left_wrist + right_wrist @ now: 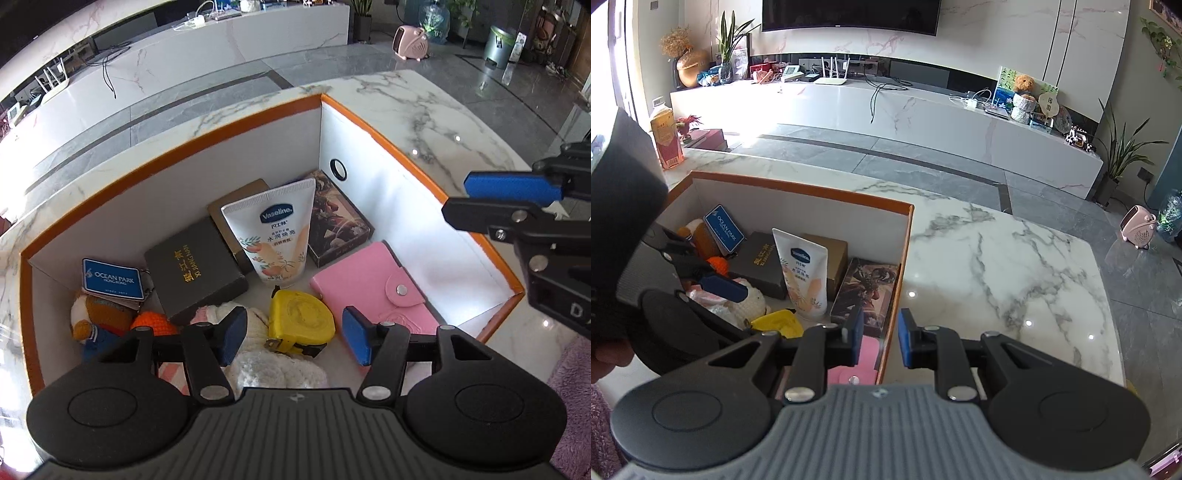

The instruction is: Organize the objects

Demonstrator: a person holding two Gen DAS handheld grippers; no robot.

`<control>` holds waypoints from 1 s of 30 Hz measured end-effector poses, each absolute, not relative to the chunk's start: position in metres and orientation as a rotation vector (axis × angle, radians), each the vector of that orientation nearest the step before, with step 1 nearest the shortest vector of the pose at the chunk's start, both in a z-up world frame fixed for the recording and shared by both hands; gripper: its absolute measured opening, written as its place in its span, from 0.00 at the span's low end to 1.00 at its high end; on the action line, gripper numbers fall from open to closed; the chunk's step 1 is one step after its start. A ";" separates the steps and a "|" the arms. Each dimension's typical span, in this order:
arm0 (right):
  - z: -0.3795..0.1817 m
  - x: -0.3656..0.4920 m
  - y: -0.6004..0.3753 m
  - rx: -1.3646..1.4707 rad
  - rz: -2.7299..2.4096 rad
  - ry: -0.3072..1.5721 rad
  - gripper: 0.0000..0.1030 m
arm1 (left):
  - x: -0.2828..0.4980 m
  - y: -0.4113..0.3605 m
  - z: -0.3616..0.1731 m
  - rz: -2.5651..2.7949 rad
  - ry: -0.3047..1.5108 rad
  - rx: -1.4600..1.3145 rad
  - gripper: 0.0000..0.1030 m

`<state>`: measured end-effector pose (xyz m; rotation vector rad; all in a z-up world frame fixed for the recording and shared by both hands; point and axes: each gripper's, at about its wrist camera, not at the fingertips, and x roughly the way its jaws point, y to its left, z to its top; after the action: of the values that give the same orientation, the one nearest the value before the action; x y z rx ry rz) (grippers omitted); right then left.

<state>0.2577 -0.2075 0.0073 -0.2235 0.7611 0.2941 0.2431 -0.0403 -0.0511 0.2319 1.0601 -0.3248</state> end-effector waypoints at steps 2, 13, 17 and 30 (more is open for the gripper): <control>0.011 0.253 -0.206 -0.217 0.300 0.759 0.21 | 0.237 -0.038 -0.037 -0.314 1.016 0.216 0.65; 0.066 0.203 -0.200 -0.137 0.350 0.662 0.43 | 0.158 0.001 0.061 -0.138 0.621 0.094 0.69; 0.090 0.181 -0.200 -0.067 0.372 0.621 0.46 | 0.127 0.011 0.083 -0.067 0.492 0.062 0.75; 0.126 0.092 -0.181 0.018 0.416 0.448 0.69 | 0.064 0.019 0.096 0.095 0.344 0.000 0.91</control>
<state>0.0916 -0.1810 0.1256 0.0179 0.4479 0.4162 0.0644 0.0187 0.0957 0.0001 0.3442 0.0953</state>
